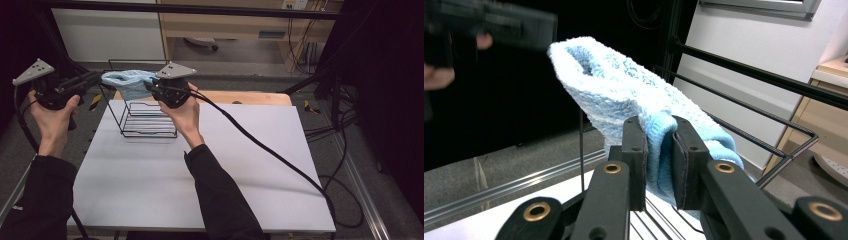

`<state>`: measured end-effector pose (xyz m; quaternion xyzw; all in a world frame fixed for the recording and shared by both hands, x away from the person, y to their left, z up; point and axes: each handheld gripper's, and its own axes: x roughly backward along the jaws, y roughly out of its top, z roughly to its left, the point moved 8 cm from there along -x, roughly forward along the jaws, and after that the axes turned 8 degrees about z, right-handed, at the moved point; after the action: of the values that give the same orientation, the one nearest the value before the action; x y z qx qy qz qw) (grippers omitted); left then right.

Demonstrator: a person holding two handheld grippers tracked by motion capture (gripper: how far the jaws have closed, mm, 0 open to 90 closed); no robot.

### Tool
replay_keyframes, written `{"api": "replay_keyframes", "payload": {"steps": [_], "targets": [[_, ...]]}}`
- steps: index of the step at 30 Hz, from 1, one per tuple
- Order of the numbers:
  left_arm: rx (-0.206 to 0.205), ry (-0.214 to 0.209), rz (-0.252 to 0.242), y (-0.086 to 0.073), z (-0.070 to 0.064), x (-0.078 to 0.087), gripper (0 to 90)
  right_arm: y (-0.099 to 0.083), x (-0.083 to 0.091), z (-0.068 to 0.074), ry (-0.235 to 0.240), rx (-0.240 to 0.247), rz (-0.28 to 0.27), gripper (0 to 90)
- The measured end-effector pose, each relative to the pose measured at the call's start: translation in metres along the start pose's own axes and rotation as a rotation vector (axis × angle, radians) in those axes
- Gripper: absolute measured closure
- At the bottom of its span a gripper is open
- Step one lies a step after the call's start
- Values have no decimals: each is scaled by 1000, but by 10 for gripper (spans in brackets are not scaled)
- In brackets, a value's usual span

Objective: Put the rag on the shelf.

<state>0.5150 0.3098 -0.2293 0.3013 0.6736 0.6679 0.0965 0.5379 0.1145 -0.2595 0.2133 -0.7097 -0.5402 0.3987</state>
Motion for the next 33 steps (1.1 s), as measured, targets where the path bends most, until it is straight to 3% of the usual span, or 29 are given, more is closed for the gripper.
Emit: {"api": "replay_keyframes", "payload": {"steps": [3,8,16,24,30,33], "targets": [[34,3,41,4,0,-5,850,-1,0,1,0,15,1,792],[41,-9,106,2,-3,-18,899,-4,0,2,7,25,4,790],[-9,-52,181,-15,-11,-25,899,-6,3,2,13,57,18,767],[-58,-54,223,-34,-13,-33,900,-8,6,6,36,64,37,669],[-89,-31,235,-38,-13,-36,900,0,14,8,59,32,12,539],[-102,-18,249,-40,-13,-39,900,7,19,8,73,0,-18,537]]}}
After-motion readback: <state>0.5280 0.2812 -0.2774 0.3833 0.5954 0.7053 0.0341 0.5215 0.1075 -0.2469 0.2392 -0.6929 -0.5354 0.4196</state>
